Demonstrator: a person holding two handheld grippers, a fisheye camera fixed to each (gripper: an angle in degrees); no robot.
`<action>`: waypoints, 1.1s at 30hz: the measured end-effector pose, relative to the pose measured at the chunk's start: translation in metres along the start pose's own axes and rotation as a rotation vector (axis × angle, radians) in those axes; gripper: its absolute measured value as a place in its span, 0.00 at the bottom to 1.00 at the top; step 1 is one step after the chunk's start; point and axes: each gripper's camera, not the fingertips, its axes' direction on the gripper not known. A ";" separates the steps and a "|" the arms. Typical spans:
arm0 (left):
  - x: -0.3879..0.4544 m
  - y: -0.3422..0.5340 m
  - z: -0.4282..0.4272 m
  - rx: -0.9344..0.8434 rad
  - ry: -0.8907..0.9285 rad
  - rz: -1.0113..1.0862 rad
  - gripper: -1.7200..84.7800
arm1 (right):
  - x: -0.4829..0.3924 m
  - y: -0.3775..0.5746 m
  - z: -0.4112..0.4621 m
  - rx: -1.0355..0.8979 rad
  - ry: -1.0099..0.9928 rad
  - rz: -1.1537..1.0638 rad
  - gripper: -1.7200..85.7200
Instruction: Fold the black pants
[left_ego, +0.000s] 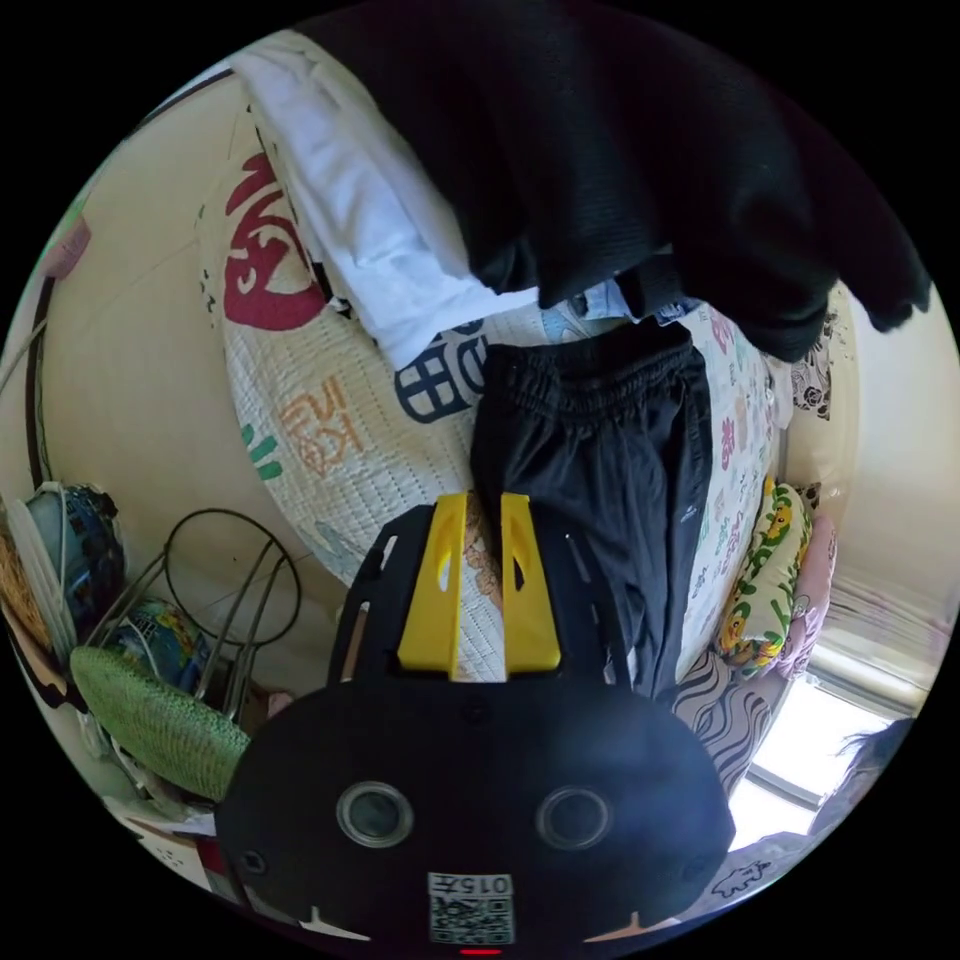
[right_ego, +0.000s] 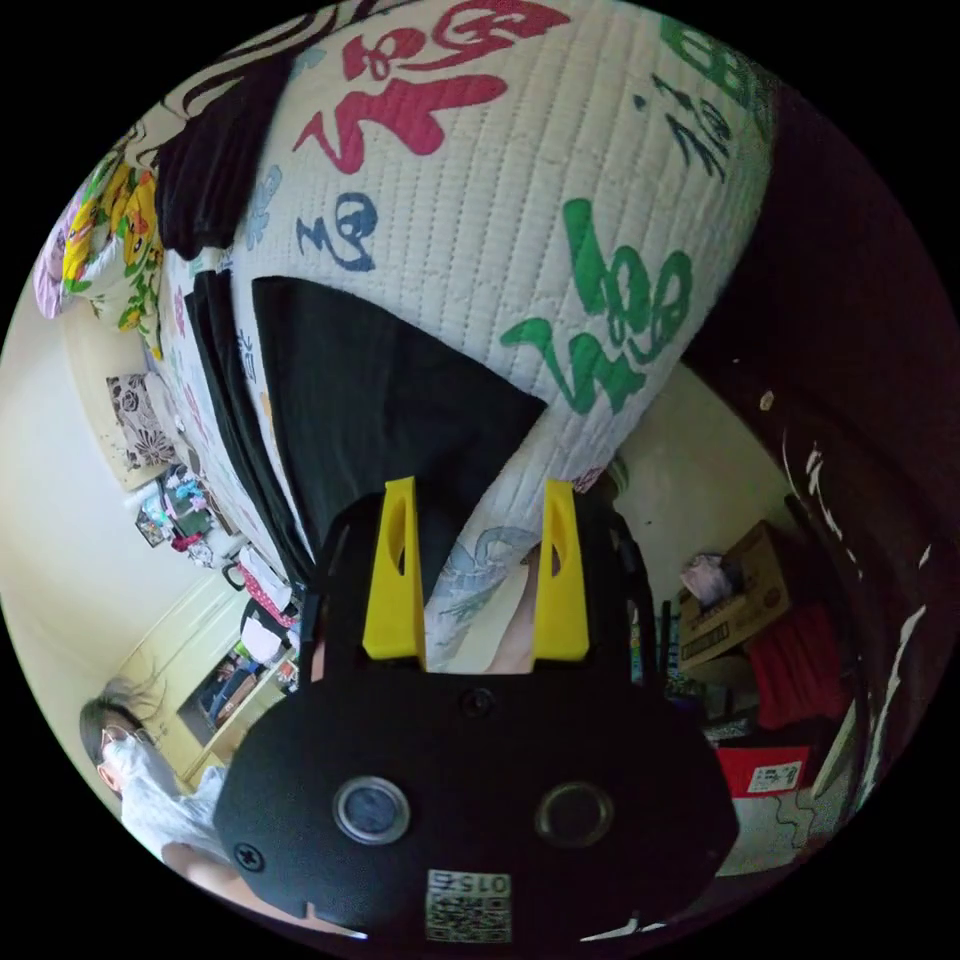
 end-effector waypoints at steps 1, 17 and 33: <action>0.001 -0.002 -0.001 0.001 -0.006 0.004 0.09 | 0.002 0.000 0.000 0.002 -0.007 0.008 0.22; 0.053 -0.039 -0.041 0.007 -0.145 0.077 0.01 | -0.077 -0.023 -0.023 -0.096 0.110 0.016 0.13; 0.176 -0.067 -0.181 -0.007 0.121 0.163 0.01 | -0.221 -0.032 -0.132 -0.120 -0.123 -0.271 0.02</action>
